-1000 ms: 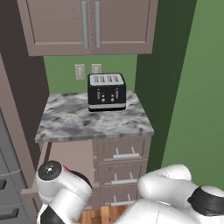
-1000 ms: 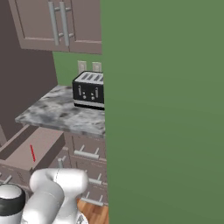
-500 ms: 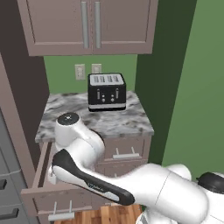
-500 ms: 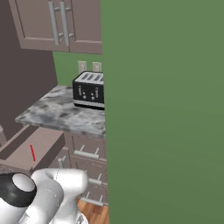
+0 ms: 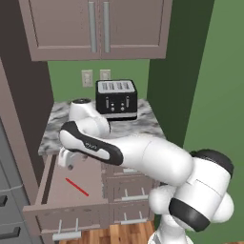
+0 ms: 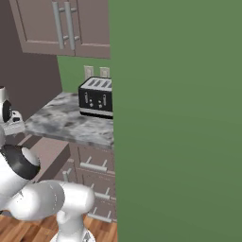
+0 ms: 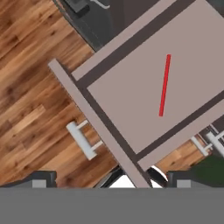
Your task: Take a straw from the drawer in front and place it inside the glass cup on the dining counter.
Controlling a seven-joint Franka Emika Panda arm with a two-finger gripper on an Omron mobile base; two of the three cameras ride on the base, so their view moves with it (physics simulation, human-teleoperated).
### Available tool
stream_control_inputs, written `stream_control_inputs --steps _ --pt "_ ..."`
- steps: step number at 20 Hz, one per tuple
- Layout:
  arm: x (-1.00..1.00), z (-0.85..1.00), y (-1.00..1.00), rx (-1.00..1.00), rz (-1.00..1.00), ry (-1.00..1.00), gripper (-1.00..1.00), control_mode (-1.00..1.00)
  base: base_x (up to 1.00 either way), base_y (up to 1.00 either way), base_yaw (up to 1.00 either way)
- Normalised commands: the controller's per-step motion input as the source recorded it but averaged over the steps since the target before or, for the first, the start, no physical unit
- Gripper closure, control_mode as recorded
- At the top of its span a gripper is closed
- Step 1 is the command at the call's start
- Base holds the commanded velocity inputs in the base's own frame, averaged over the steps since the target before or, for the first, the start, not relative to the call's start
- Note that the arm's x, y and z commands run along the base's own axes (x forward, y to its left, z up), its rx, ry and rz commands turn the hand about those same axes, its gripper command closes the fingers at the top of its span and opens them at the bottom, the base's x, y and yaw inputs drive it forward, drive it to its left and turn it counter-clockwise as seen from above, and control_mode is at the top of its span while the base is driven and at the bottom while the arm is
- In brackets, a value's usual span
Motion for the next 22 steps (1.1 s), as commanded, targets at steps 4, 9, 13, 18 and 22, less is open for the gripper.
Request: stream_control_inputs --steps 4,9,13,18,22 --pt "0.71 -0.31 0.03 -0.02 0.00 0.19 -1.00 -1.00 0.00 0.00 0.00" --pt "0.42 -0.47 0.10 -0.11 0.00 0.14 -1.00 -1.00 0.00 0.00 0.00" --pt "0.27 -0.51 0.23 -0.15 0.00 0.11 -1.00 -1.00 0.00 0.00 0.00" --pt "0.20 -0.28 0.12 -0.09 0.00 0.01 -1.00 -1.00 0.00 0.00 0.00" --pt "0.21 -0.20 0.00 -0.02 0.00 0.00 -1.00 -1.00 0.00 0.00 0.00"
